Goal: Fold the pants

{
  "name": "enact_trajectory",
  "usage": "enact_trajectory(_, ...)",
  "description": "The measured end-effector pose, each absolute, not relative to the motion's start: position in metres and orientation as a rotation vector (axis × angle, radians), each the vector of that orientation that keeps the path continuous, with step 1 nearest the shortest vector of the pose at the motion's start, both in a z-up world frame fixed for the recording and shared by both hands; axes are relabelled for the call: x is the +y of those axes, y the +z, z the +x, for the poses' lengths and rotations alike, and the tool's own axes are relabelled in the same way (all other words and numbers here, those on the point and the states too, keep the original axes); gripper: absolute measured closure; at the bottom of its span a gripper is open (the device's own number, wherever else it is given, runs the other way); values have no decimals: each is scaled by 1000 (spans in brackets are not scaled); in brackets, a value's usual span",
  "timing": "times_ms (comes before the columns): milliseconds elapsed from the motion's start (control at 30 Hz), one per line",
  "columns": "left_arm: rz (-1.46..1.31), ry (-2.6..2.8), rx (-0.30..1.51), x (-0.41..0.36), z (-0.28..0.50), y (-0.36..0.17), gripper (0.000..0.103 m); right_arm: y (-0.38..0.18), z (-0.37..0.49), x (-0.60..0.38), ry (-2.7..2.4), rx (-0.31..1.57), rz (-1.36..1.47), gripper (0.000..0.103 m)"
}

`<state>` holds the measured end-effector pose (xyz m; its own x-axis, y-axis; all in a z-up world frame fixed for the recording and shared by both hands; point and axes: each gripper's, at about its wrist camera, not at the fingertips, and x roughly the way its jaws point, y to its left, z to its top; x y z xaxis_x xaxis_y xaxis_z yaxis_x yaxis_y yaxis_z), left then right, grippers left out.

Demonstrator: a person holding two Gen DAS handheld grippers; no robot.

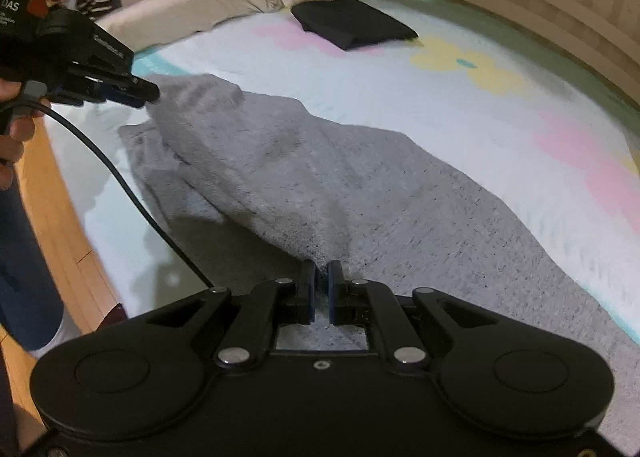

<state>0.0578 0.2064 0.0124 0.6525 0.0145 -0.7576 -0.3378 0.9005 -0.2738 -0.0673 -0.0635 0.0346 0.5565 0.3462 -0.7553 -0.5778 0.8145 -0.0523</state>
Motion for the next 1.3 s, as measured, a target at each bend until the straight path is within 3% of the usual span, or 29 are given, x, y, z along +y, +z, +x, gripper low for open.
enact_trajectory(167, -459, 192, 953, 215, 58, -18, 90, 5, -67, -51, 572, 906, -394, 93)
enact_trajectory(233, -560, 140, 936, 221, 56, -19, 83, -6, -69, -44, 563, 918, -460, 93)
enact_trajectory(433, -584, 129, 867, 214, 69, -13, 32, -4, -67, -46, 568, 917, -436, 93)
enact_trajectory(633, -607, 158, 917, 208, 79, -31, 32, -3, -61, -50, 558, 935, -401, 93)
enact_trajectory(833, -547, 185, 839, 197, 80, -19, 37, -6, -60, -48, 558, 945, -410, 93)
enact_trajectory(933, -530, 216, 940, 194, 97, -27, 59, -4, -59, -49, 558, 944, -401, 93)
enact_trajectory(1033, -536, 228, 954, 196, 101, -33, 61, -4, -57, -50, 555, 950, -390, 93)
enact_trajectory(1067, -515, 226, 959, 195, 102, -33, 69, -4, -57, -51, 554, 948, -386, 93)
enact_trajectory(1100, -504, 237, 955, 194, 100, -33, 91, -3, -57, -52, 553, 945, -382, 93)
enact_trajectory(1300, -464, 244, 821, 197, 69, 5, 97, 8, -62, -57, 541, 892, -363, 94)
